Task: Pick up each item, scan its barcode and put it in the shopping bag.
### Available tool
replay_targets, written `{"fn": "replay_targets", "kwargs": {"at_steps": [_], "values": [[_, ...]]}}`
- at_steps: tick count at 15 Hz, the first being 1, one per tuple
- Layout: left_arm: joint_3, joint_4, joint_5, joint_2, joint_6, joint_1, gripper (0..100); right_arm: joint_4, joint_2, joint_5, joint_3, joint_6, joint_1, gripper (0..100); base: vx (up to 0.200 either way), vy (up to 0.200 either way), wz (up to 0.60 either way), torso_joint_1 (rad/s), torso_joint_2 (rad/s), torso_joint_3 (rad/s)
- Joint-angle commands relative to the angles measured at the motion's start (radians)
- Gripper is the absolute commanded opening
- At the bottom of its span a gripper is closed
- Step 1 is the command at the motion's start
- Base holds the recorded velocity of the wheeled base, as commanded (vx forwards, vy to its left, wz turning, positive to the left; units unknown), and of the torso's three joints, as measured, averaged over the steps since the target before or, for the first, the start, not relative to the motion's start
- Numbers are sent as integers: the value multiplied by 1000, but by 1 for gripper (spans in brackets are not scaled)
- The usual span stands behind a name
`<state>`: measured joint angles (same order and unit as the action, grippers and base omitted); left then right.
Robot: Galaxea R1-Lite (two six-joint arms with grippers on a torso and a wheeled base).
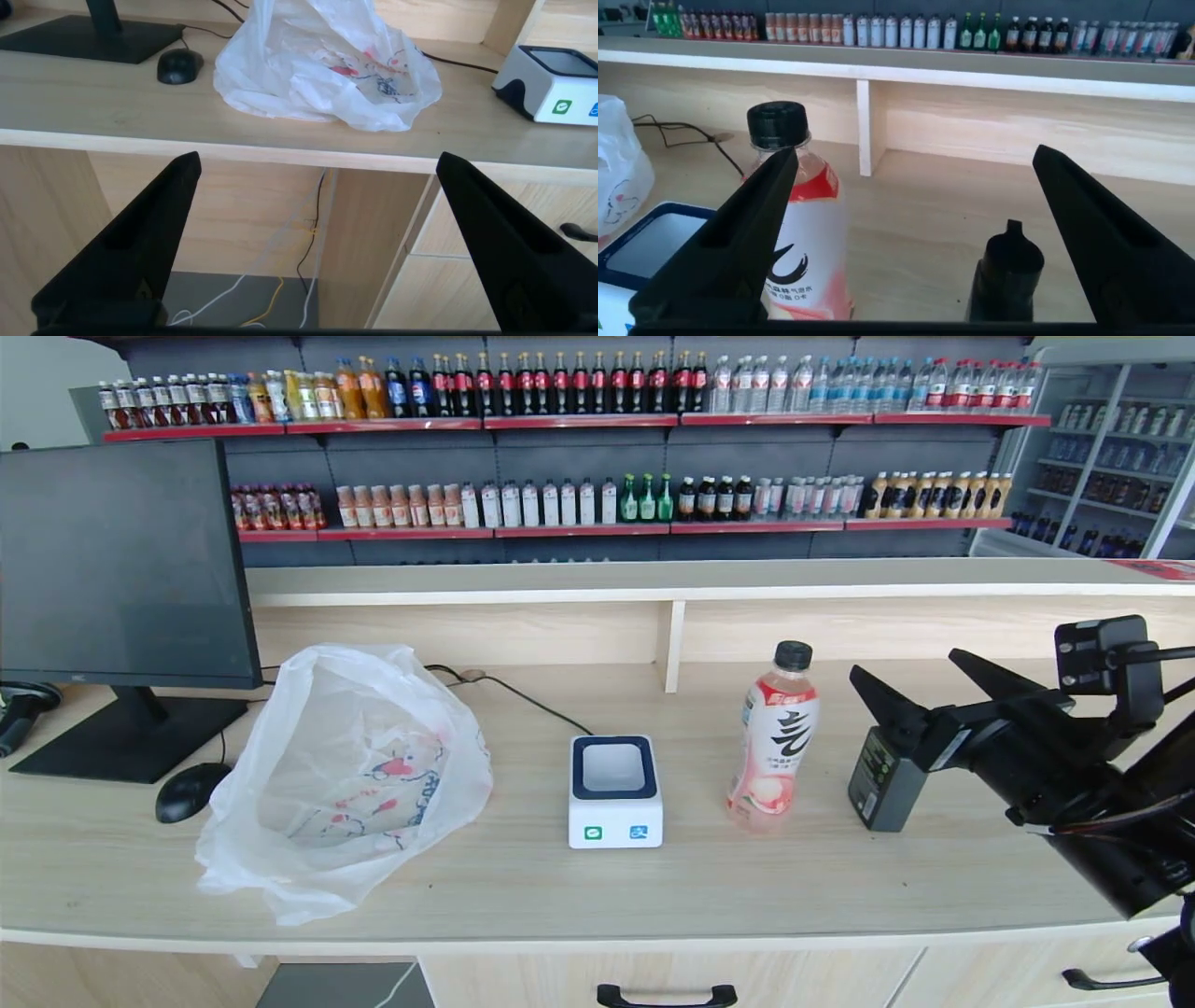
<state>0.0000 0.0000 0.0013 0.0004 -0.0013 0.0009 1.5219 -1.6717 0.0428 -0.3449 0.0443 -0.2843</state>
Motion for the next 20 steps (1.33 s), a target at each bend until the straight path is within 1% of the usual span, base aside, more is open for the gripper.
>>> {"fn": "replay_targets", "kwargs": {"at_steps": [1,2,5,6,8,9,12,15,20], "values": [[0,0,0,0,0,1,100,1,-2,2,3,0,-24,100,0,0,0,0,0,0],[0,0,0,0,0,1,100,1,-2,5,1,0,-38,100,0,0,0,0,0,0],[0,0,0,0,0,1,100,1,-2,63,-9,-11,-108,100,0,0,0,0,0,0],[0,0,0,0,0,-1,100,0,3,100,-9,-20,-150,100,0,0,0,0,0,0],[0,0,0,0,0,1,100,-2,-3,146,-14,-26,-197,100,0,0,0,0,0,0],[0,0,0,0,0,1,100,-3,-10,177,-17,-27,-207,100,0,0,0,0,0,0],[0,0,0,0,0,1,100,-6,-20,213,-19,-38,-211,100,0,0,0,0,0,0],[0,0,0,0,0,1,100,-16,-39,256,-22,-63,-237,100,0,0,0,0,0,0],[0,0,0,0,0,1,100,-16,-52,256,-19,-66,-239,100,0,0,0,0,0,0]]}}
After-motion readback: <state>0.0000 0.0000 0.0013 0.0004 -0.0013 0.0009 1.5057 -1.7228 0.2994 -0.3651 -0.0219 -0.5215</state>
